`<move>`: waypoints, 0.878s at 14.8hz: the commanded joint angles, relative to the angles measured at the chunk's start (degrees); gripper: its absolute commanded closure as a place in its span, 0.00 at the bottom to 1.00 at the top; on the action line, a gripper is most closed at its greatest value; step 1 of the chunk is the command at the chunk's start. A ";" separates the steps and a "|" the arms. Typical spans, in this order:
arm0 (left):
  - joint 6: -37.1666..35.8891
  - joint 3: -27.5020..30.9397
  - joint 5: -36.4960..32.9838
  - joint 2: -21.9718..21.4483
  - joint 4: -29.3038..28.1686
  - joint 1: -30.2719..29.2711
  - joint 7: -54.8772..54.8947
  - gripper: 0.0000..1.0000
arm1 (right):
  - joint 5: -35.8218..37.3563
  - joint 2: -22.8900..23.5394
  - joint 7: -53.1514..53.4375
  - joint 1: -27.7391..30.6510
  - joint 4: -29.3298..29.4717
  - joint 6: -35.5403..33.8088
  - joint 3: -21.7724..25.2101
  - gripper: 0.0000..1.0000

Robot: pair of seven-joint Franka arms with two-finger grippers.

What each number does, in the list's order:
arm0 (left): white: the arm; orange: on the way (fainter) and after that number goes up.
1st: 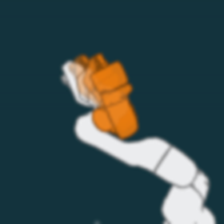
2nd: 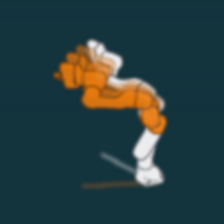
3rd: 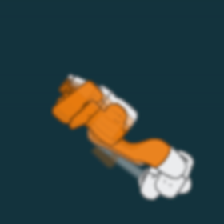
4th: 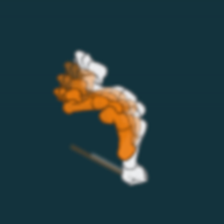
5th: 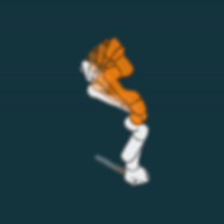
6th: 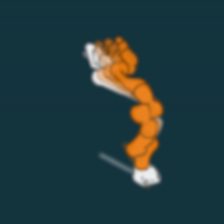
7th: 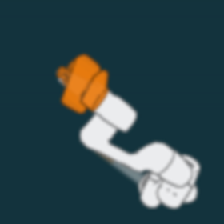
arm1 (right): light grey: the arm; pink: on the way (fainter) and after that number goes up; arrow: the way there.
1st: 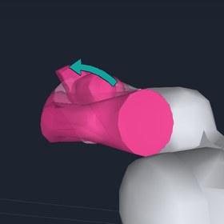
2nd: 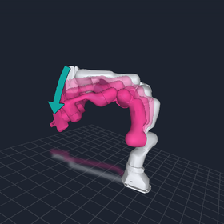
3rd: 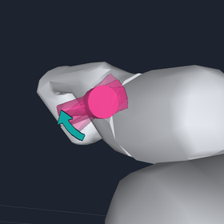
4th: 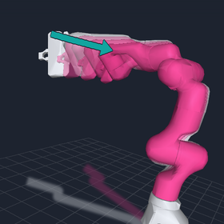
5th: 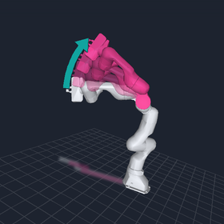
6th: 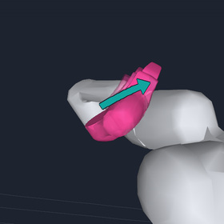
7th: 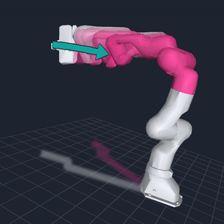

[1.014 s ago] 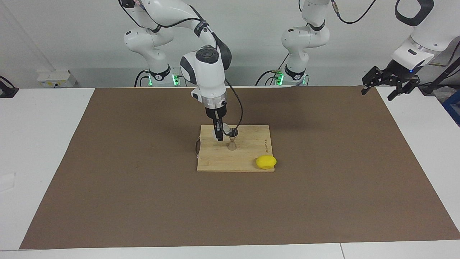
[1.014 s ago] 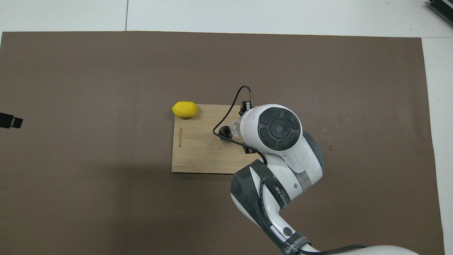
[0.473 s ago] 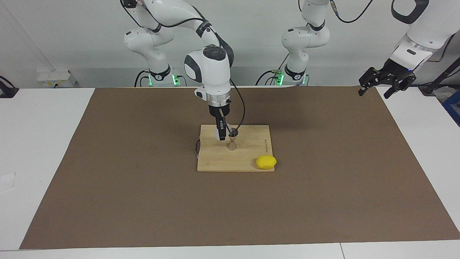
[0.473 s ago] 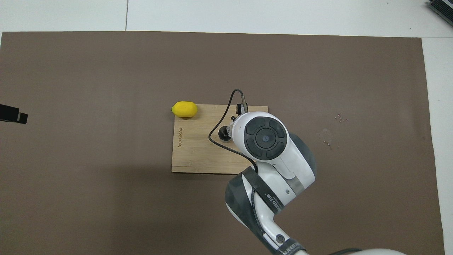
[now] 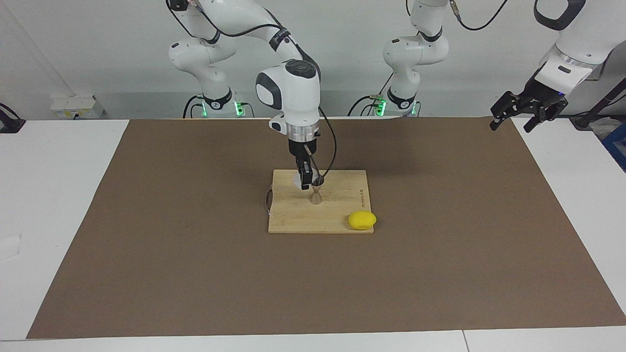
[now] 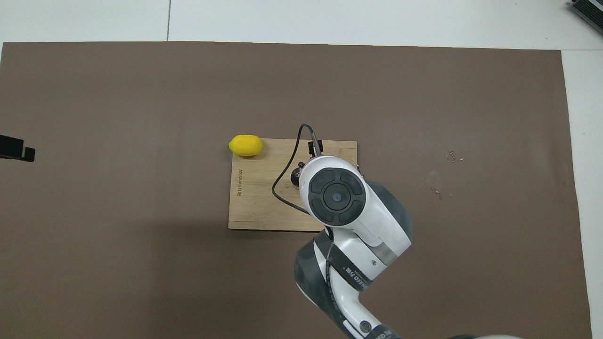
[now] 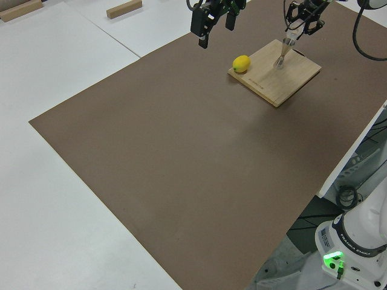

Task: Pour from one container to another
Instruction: 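Tilt the clear glass over the metal cup with the right gripper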

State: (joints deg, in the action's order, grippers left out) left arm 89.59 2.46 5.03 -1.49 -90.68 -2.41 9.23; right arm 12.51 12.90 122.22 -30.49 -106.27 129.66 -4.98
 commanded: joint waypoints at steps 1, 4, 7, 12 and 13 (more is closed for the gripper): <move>-0.29 0.88 -1.25 -0.71 0.07 1.62 -1.41 0.00 | 3.39 -0.07 2.24 -0.28 -0.08 0.16 0.06 1.00; -0.47 1.32 -1.25 -0.89 0.07 1.71 -1.41 0.00 | 5.25 -0.16 2.24 -0.28 -0.17 -0.28 -0.03 1.00; -0.73 1.32 -1.25 -1.06 -0.02 0.92 -1.32 0.00 | 5.25 -0.16 2.32 -0.36 -0.17 -0.28 -0.12 1.00; -0.82 1.05 -1.25 -1.85 -0.72 0.56 -1.15 0.00 | 4.28 0.20 2.32 -0.01 0.45 -0.20 -0.21 1.00; -0.91 0.97 -1.25 -1.85 -0.81 0.65 -1.15 0.00 | 4.19 0.20 2.24 -0.01 0.45 -0.28 -0.21 1.00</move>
State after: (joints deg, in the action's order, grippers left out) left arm 89.38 3.47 4.99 -2.10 -90.67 -1.87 8.71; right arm 15.61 12.90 122.22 -30.64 -106.35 129.57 -4.97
